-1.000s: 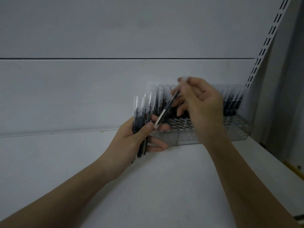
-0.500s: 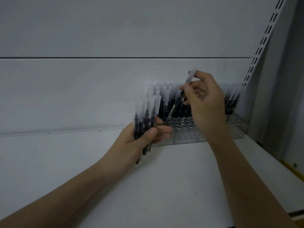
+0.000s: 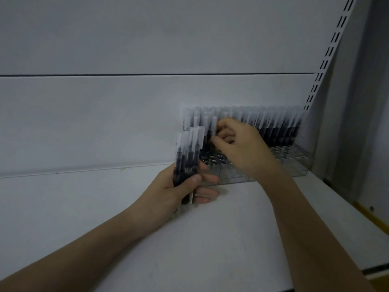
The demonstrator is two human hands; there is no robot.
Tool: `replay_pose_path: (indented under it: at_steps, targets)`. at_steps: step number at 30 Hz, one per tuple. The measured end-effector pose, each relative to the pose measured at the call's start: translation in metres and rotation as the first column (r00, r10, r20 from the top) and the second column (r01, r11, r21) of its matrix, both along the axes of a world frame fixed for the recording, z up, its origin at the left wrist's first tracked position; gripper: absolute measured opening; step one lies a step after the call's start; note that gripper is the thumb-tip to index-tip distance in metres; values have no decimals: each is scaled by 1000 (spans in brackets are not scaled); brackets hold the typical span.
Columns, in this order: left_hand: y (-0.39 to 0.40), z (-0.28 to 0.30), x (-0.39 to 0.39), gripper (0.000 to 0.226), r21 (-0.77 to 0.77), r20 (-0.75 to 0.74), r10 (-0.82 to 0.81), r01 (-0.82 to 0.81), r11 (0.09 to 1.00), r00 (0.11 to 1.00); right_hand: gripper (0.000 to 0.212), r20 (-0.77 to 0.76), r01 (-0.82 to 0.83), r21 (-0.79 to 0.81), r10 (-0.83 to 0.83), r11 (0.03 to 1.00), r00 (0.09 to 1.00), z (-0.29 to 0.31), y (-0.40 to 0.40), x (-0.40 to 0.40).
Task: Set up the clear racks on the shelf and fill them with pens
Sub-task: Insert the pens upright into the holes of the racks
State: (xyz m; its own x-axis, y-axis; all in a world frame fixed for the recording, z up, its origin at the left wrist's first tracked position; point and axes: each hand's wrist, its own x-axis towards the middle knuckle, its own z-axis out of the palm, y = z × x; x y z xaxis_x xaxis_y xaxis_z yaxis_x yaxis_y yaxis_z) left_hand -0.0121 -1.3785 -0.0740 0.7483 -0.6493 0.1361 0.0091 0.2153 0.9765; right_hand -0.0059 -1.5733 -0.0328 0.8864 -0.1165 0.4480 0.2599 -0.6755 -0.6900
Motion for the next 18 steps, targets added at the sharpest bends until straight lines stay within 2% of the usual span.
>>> replay_pose_path:
  at_steps: [5, 7, 10, 12, 14, 18]
  targets:
    - [0, 3, 0, 34, -47, 2, 26, -26, 999, 1000, 15, -8, 2, -17, -2, 1000, 1000, 5, 0, -5]
    - [1, 4, 1, 35, -60, 10, 31, -30, 998, 999, 14, 42, 40, -18, -39, 999, 998, 5, 1, -6]
    - [1, 5, 1, 34, -71, 13, 38, -37, 997, 999, 8, 224, 58, 155, -93, 986, 970, 8, 3, -8]
    - [1, 5, 0, 34, -77, 19, 33, -32, 997, 999, 2, 286, 7, 281, -91, 960, 954, 14, 4, -11]
    - [0, 6, 0, 34, -71, 23, 27, -26, 997, 999, 4, 253, -103, 347, 13, 932, 967, 19, 6, -15]
    - [-1, 9, -3, 36, -56, 23, -18, 19, 998, 1000, 7, 86, -277, 342, 264, 898, 961, 19, 14, -20]
